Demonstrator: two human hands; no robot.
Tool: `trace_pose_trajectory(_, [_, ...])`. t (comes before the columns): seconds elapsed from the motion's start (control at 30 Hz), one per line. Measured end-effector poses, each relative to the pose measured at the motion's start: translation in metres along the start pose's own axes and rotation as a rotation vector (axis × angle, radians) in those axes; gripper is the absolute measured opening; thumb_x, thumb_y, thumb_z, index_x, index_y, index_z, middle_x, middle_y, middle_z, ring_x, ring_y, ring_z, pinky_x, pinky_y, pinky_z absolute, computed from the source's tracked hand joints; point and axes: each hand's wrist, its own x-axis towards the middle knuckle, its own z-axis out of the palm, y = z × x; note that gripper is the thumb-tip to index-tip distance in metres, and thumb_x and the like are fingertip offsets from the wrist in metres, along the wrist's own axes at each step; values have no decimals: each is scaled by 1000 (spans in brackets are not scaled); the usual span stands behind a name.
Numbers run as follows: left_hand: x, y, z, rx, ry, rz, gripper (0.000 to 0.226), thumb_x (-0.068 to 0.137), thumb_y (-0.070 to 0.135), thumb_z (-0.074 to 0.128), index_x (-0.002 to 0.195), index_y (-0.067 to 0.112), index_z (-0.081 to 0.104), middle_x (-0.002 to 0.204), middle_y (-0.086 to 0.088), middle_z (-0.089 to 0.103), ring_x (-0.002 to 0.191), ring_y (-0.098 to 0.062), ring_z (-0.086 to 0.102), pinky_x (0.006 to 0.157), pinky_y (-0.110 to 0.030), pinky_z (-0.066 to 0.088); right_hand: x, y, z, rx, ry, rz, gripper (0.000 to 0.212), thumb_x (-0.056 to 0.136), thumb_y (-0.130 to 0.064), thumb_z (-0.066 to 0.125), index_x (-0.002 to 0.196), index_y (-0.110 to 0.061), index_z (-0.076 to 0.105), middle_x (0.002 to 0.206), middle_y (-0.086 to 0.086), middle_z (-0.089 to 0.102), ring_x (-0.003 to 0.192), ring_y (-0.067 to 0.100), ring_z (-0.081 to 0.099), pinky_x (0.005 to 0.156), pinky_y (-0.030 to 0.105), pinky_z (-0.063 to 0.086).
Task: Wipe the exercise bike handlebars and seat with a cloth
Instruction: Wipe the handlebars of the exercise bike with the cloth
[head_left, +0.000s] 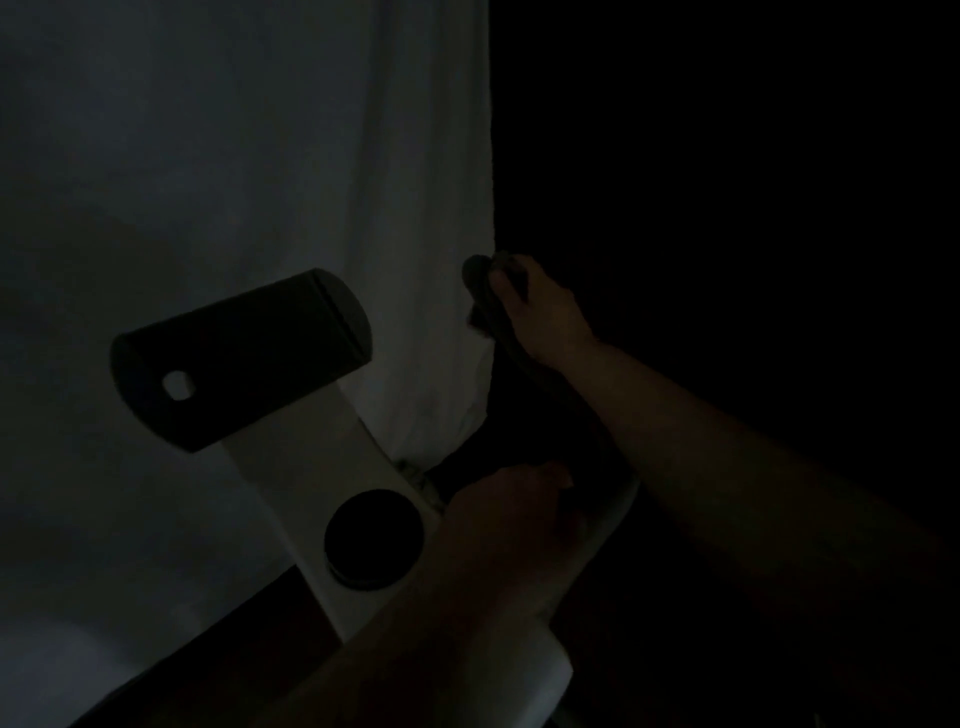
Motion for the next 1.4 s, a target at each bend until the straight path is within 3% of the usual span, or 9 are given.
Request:
trace_pose_trajectory(0.23, [-4,-2,2,37,-46,17,42,100,35,36,142,30,38,141,4,46,125,-14,46,93,-20,33,-47,17,-28,-189,-143,55,54,99,-42,40,148,-23,27,141,8,47,120,26,50,94,27,40])
trace_pose_trajectory(0.37, [-11,0,-1,5,45,66,33,98,33,41,128,25,54,123,2,60,107,-15,56,88,-24,41,-89,16,-45,-373,-153,128,49,99,-40,40,145,-23,33,138,8,50,117,28,52,88,27,40])
trace_pose_trajectory(0.5, [-16,5,-9,-23,72,97,26,95,30,46,116,21,60,110,-2,65,96,-18,60,80,-32,46,-137,11,-54,-449,-28,241,46,98,-39,43,141,-22,39,133,8,55,116,29,53,86,29,41])
trace_pose_trajectory(0.63, [-16,7,-6,32,75,114,25,96,34,42,108,19,59,105,-1,64,93,-17,60,74,-30,43,-185,7,-54,-412,1,338,51,99,-41,40,143,-18,32,131,11,54,115,30,54,81,29,40])
trace_pose_trajectory(0.77, [-14,8,-5,70,88,123,22,96,32,41,95,16,56,91,-4,62,83,-18,59,69,-33,42,-154,11,-46,-203,47,422,46,99,-36,43,139,-14,38,127,14,57,113,30,56,74,25,36])
trace_pose_trajectory(0.9, [-15,7,-5,43,92,111,24,95,29,42,97,13,60,91,-5,64,80,-17,59,69,-33,43,-143,13,-37,-24,173,454,46,96,-35,50,139,-22,41,131,6,56,114,24,55,74,21,33])
trace_pose_trajectory(1.03, [-14,8,-5,45,83,97,23,95,30,41,96,16,59,91,-3,63,81,-17,59,72,-38,45,-188,6,-21,-27,224,354,59,94,-32,52,146,-29,24,134,10,45,114,30,52,78,29,37])
trace_pose_trajectory(1.2, [-14,6,-2,25,93,92,26,94,30,41,99,14,62,94,-4,64,83,-21,59,74,-39,47,-134,16,-35,-85,68,383,51,97,-35,48,144,-23,33,134,8,52,117,27,53,87,29,42])
trace_pose_trajectory(1.4, [-17,8,-3,49,98,88,25,92,32,40,98,19,61,94,-2,64,84,-17,60,74,-41,48,-194,11,-29,33,208,418,57,96,-40,49,146,-28,28,134,5,52,118,25,52,84,27,39])
